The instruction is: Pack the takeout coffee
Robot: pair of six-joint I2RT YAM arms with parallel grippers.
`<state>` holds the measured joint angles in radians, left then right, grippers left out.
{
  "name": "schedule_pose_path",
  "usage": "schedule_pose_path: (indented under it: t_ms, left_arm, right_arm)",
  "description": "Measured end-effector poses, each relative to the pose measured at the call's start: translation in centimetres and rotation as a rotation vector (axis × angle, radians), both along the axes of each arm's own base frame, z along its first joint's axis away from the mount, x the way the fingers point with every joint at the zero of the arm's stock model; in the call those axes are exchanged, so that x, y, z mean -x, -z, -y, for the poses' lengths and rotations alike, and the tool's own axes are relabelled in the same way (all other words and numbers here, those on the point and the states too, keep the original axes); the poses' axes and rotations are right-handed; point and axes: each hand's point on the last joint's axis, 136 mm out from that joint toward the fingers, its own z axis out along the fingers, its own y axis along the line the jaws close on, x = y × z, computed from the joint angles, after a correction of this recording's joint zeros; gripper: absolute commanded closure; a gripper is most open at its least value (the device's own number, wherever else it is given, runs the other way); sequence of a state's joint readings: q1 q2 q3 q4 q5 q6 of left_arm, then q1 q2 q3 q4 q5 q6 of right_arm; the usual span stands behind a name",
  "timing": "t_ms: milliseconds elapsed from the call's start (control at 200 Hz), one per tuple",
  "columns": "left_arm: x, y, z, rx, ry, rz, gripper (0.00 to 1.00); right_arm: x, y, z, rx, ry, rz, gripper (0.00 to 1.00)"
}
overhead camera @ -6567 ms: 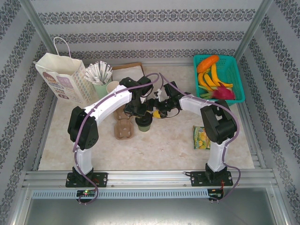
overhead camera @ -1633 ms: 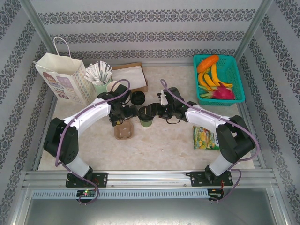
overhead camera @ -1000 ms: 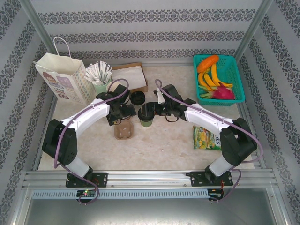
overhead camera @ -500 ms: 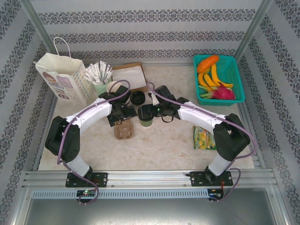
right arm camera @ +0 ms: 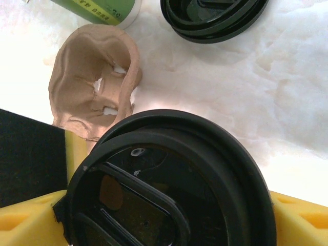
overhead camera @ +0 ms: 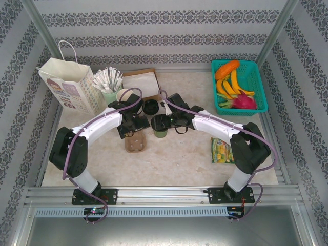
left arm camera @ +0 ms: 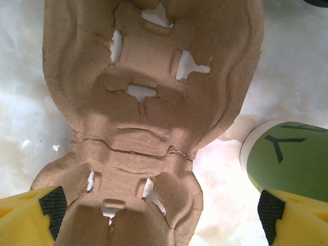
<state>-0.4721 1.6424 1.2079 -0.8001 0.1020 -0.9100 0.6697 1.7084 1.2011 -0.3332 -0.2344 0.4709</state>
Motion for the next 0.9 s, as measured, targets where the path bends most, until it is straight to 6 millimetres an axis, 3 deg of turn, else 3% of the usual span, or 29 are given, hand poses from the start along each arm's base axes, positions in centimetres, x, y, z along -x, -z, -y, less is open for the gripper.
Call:
schedule_pose_path:
  t_ms: [180, 395, 655, 904]
  left_arm:
    - [0.1, -2.5, -0.6, 0.015, 0.0, 0.091, 0.02]
    - [0.6, -6.8, -2.6, 0.007, -0.033, 0.269, 0.0]
    - [2.1, -6.2, -4.9, -0.039, -0.068, 0.289, 0.0]
    - [3.1, -5.1, -6.7, -0.06, -0.105, 0.289, 0.0]
  right_arm:
    - [-1.0, 0.0, 0.9, 0.011, 0.033, 0.003, 0.16]
    - [-6.4, -0.1, 3.7, 0.019, 0.155, 0.02, 0.16]
    - [-14.0, -0.3, 6.3, 0.004, 0.272, 0.053, 0.16]
    - [-19.8, -0.4, 6.5, -0.016, 0.318, 0.082, 0.16]
